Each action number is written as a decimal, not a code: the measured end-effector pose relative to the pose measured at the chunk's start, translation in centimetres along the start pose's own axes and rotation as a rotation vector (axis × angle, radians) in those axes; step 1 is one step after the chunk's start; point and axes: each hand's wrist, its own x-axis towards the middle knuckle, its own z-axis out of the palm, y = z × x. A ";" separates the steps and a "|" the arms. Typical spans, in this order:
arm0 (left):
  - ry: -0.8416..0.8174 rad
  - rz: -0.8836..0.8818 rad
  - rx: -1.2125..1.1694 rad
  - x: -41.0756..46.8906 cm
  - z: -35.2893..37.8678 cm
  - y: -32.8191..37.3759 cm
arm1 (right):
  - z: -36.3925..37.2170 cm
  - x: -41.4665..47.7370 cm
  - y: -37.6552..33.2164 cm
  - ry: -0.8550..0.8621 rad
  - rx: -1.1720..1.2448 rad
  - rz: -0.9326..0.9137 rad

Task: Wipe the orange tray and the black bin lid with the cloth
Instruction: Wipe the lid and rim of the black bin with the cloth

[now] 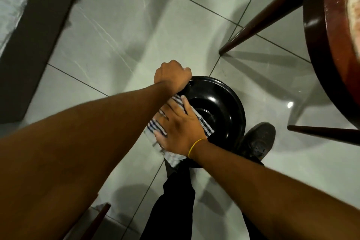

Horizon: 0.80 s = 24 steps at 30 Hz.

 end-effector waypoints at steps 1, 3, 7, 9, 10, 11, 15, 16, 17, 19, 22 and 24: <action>-0.042 0.018 0.013 0.3 -0.4 -0.1 | 0.1 0.7 -0.9 0.030 0.020 0.118; -0.129 0.053 0.024 0.5 -0.7 -0.1 | 0.3 1.2 -2.3 0.066 0.035 0.281; -0.189 0.167 0.044 0.4 -0.8 0.2 | -0.1 1.7 -3.9 0.090 0.063 0.407; -0.219 0.191 0.060 0.6 -0.7 0.4 | -0.4 1.8 -4.2 0.060 0.053 0.412; -0.235 0.198 0.067 0.8 -0.8 0.5 | -0.5 1.7 -4.2 0.045 0.044 0.403; -0.247 0.204 0.073 1.0 -0.9 0.5 | -0.7 1.5 -4.1 0.030 0.033 0.381; -0.266 0.221 0.074 1.2 -1.0 0.7 | -1.0 -0.1 -3.4 -0.049 -0.067 0.130; -0.273 0.220 0.077 1.3 -1.0 0.7 | -1.0 -0.4 -3.1 -0.076 -0.088 0.074; -0.279 0.216 0.085 1.4 -0.9 0.7 | -1.1 -0.4 -2.7 -0.105 -0.100 0.037; -0.294 0.196 0.102 1.7 -0.7 0.5 | -1.4 0.2 -2.0 -0.166 -0.104 -0.002; -0.326 0.192 0.193 2.2 -0.8 0.8 | -1.8 2.3 -1.2 -0.178 -0.130 -0.023; -0.376 0.209 0.228 2.5 -1.0 0.9 | -2.2 3.5 -1.1 -0.175 -0.137 -0.040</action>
